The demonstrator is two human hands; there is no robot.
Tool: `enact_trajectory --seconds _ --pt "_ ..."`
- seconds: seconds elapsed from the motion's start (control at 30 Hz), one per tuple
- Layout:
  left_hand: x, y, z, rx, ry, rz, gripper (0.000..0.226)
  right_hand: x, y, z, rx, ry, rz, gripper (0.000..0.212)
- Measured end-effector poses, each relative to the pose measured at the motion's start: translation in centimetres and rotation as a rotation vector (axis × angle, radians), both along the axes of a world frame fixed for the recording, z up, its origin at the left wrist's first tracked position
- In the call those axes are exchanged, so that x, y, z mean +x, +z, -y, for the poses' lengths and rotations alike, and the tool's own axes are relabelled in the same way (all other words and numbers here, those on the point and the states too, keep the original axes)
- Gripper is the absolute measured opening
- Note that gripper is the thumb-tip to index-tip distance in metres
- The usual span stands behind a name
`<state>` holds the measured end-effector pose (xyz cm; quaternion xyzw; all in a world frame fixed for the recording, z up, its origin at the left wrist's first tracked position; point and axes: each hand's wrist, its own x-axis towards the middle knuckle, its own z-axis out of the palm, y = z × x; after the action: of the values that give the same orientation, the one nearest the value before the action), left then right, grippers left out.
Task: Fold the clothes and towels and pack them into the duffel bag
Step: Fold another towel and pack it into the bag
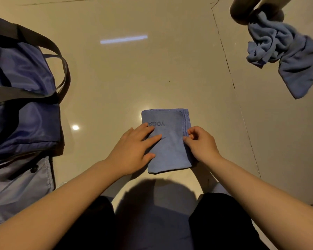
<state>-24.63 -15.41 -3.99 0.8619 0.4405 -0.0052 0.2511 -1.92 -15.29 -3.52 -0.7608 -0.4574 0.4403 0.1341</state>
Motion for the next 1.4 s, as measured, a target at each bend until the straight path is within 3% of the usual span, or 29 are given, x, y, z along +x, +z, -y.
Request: enact_trajectory --seconds 0.13,0.67,0.83,0.93,1.0,1.07,1.1,1.2,1.3,1.4 --pt "-0.1 -0.7 0.3 0.003 -0.015 -0.13 0.059 0.3 -0.5 -0.6 0.026 0.103 0.06 0.004" --pt "0.2 -1.6 0.0 0.121 -0.12 -0.207 0.067 0.9 -0.8 -0.5 0.094 0.109 0.087 0.008" --pt "0.2 -2.0 0.5 0.208 -0.08 -0.219 0.067 0.8 -0.3 -0.1 0.114 0.141 0.118 0.035" --pt "0.9 -2.0 2.5 0.218 0.014 -0.204 0.068 0.8 1.0 1.4 0.331 0.339 0.279 0.034" --pt "1.7 -1.9 4.4 0.178 0.062 -0.198 0.071 0.4 1.3 2.7 0.36 0.523 0.318 0.026" --pt "2.9 -0.8 6.2 0.092 0.073 -0.163 0.073 -0.2 1.2 3.7 0.138 0.648 0.328 0.025" --pt "3.5 0.0 6.9 0.01 0.061 -0.149 0.072 -0.2 1.0 3.7 0.071 0.67 0.348 0.027" --pt "4.2 1.8 7.5 -0.185 -0.05 -0.004 0.056 0.4 0.7 2.5 0.135 0.65 0.416 0.032" --pt "3.5 1.2 4.9 0.004 -0.147 0.102 0.037 1.0 0.8 1.1 0.225 0.697 0.496 0.039" --pt "1.5 -0.7 1.7 0.196 -0.148 -0.109 0.059 0.5 1.3 1.5 0.333 0.665 0.61 0.023"
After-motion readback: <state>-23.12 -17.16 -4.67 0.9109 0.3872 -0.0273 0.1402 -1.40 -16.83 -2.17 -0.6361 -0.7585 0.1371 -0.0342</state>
